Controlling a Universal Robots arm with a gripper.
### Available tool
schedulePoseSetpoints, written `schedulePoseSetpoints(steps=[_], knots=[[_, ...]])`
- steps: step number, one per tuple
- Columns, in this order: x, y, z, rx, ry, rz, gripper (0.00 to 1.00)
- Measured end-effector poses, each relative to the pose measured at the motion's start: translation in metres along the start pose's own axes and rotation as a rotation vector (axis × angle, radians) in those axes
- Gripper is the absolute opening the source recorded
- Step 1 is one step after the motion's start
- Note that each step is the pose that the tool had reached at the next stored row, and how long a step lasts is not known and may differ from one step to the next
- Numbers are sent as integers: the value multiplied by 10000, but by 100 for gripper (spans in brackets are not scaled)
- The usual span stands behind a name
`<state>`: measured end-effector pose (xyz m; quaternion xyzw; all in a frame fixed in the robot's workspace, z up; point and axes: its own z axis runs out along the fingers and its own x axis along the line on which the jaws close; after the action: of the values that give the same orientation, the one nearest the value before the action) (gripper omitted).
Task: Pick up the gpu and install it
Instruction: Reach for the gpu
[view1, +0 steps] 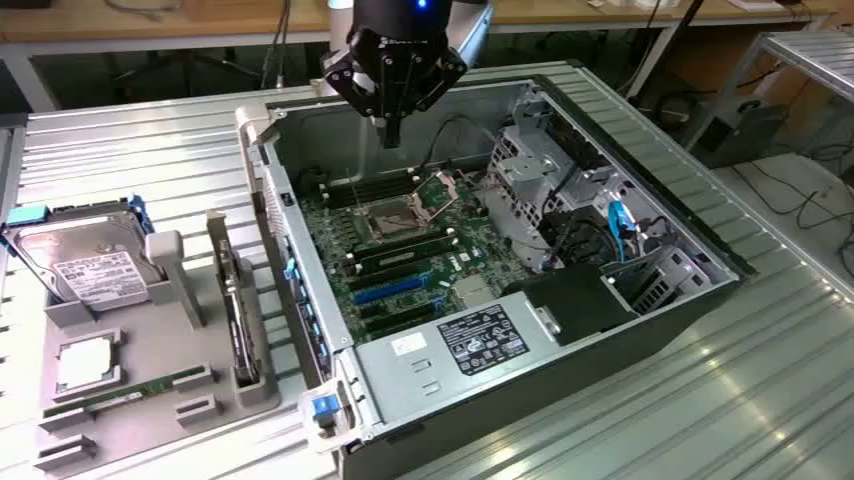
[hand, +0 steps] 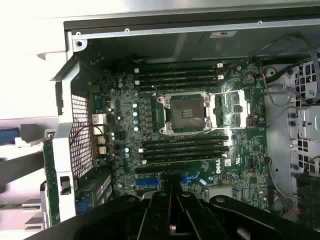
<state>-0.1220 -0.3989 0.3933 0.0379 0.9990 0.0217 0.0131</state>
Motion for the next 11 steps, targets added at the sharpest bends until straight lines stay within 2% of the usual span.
schedulePoseSetpoints(steps=[7, 11], knots=[[1, -2, 1, -1, 0, 0, 11], [106, -93, -6, -1, -16, -1, 11]])
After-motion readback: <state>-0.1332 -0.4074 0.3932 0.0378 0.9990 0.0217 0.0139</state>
